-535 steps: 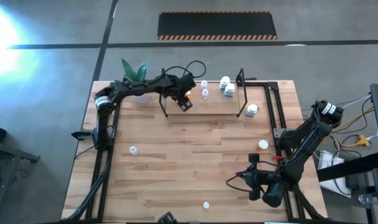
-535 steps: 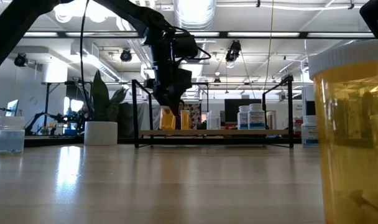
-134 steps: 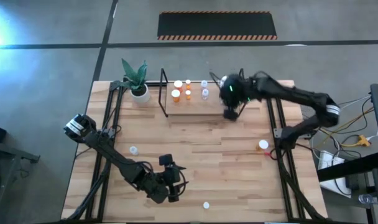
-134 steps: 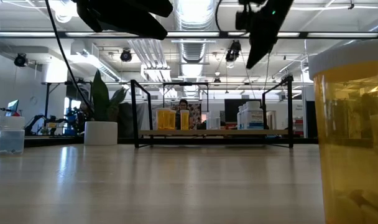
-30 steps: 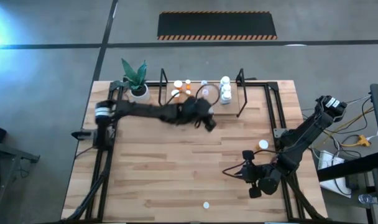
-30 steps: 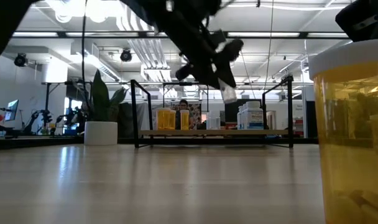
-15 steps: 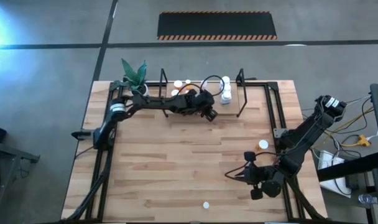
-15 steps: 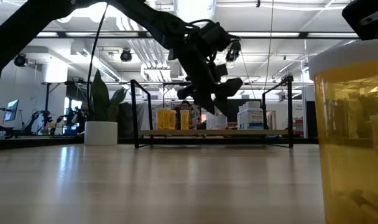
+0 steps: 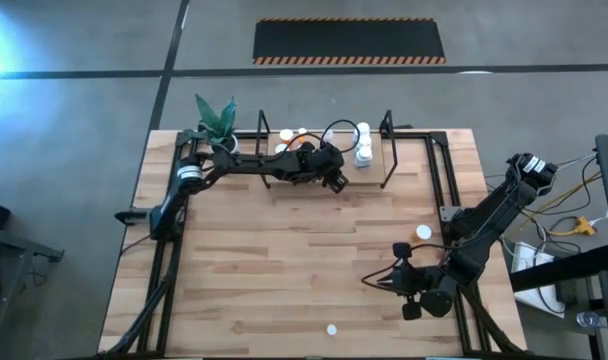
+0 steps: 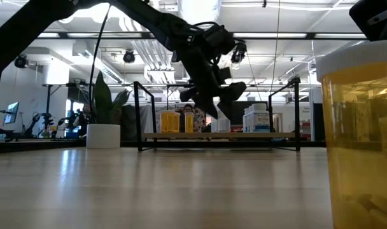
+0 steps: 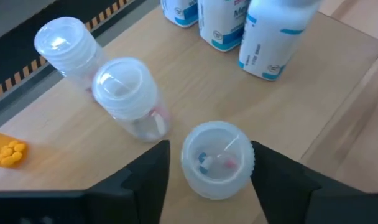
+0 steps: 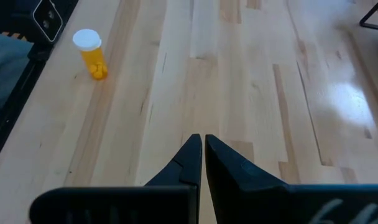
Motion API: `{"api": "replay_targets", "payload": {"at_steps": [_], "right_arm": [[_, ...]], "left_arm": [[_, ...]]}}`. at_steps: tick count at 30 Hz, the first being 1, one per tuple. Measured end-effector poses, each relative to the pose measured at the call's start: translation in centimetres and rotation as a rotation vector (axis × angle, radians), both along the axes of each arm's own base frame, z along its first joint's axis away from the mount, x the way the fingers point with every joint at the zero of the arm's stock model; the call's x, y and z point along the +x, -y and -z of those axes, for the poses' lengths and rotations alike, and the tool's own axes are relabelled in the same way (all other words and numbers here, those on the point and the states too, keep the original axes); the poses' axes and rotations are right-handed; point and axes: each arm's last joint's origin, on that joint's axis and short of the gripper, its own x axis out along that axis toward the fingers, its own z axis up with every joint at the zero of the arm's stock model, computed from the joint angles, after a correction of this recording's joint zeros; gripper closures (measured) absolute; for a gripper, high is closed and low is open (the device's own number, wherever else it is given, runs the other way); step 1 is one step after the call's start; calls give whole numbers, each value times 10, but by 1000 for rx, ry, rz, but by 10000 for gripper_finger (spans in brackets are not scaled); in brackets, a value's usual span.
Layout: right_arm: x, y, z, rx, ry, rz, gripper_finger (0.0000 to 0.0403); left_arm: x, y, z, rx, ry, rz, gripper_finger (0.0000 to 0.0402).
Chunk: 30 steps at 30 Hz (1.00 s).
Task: Pick and place medicine bottles onto shelf by color
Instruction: Put the transparent pill bottle on the shelf aligned with the transparent pill bottles, then put the small orange pill bottle on the shelf aligned with the small orange pill bottles
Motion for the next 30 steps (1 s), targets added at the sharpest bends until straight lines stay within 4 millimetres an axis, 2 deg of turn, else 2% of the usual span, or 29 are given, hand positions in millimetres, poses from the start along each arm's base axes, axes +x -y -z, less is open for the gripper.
{"api": "replay_targets", "payload": {"at_steps": [4,8,12,16,20,23,25,30], "right_arm": [[0,0,0,0,0,0,390],[0,0,0,0,0,0,390],[0,0,0,-1,0,1,390],[0,0,0,-5,0,0,390],[0,1,1,-13,0,2,390],[-2,3,6,-36,0,12,390],[-4,6,12,-67,2,28,390],[-8,17,29,-120,13,103,390]], "left_arm": [[-1,-4,0,1,1,-10,176],[-2,-6,-2,9,-2,-5,165],[-7,-1,-25,41,25,26,164],[-16,19,-56,50,58,65,164],[-27,59,-82,52,54,146,163],[-34,106,-91,78,36,223,163],[-39,140,-85,113,12,268,163],[-60,222,-56,190,-19,302,163]]}}
